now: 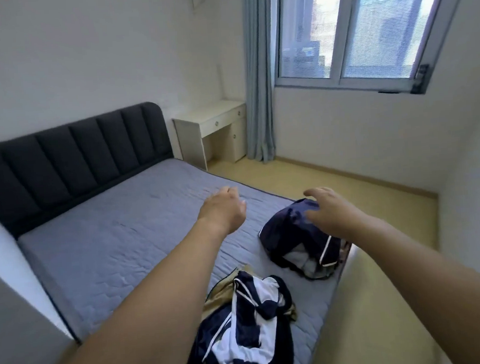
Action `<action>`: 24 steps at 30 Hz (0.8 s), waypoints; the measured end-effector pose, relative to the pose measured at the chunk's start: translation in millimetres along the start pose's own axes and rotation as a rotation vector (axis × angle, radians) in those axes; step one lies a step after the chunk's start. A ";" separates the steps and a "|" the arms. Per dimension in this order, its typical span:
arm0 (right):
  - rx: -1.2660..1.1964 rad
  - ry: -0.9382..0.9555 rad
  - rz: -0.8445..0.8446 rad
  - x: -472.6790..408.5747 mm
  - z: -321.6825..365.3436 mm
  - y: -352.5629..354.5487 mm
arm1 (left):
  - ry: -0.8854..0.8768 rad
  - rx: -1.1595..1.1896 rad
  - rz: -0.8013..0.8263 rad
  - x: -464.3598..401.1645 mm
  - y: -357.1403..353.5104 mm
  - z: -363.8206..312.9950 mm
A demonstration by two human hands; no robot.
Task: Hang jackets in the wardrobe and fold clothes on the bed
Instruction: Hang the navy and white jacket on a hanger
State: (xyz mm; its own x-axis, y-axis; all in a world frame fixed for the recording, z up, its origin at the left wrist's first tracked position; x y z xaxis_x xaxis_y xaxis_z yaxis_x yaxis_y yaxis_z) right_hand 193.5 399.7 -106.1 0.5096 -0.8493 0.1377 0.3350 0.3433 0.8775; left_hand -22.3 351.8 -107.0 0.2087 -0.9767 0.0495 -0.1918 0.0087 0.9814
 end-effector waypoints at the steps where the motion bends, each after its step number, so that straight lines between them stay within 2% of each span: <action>1: -0.006 -0.034 -0.010 -12.0 -30.1 12.0 | -0.037 0.000 0.019 -24.1 -10.7 -26.3; 6: -0.046 -0.155 0.016 -83.9 -167.2 40.2 | -0.175 -0.051 0.043 -138.0 -66.2 -132.4; 9: -0.017 -0.162 0.049 -138.9 -230.5 47.0 | -0.138 -0.056 0.086 -202.6 -95.7 -164.9; 12: 0.007 -0.096 0.116 -206.5 -248.5 40.4 | -0.037 -0.018 0.149 -243.8 -122.5 -161.4; 14: 0.011 -0.014 0.202 -246.6 -234.9 18.2 | 0.051 -0.024 0.199 -259.5 -138.3 -139.3; 18: 0.030 0.189 0.392 -301.9 -178.6 -41.5 | 0.382 0.201 0.227 -253.7 -161.4 -45.8; 24: 0.041 0.254 0.644 -353.1 -137.0 -161.2 | 0.716 0.371 0.366 -199.3 -259.3 81.1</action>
State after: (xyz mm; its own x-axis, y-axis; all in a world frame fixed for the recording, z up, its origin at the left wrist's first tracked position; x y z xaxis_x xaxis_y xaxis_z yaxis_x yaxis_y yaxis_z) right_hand 68.2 699.1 -359.1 0.7684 -0.3595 0.5294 -0.1240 0.7280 0.6743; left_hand -91.9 526.8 -386.4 0.5998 -0.5569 0.5746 -0.6367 0.1029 0.7643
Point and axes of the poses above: each hand's wrist, its own x-axis away from the middle knuckle, its own y-axis out of the back of the hand, z = x × y, the point moved 8 cm from there along -x, towards the middle knuckle, and after that the axes turned 8 degrees about z, right-handed, at the moved point
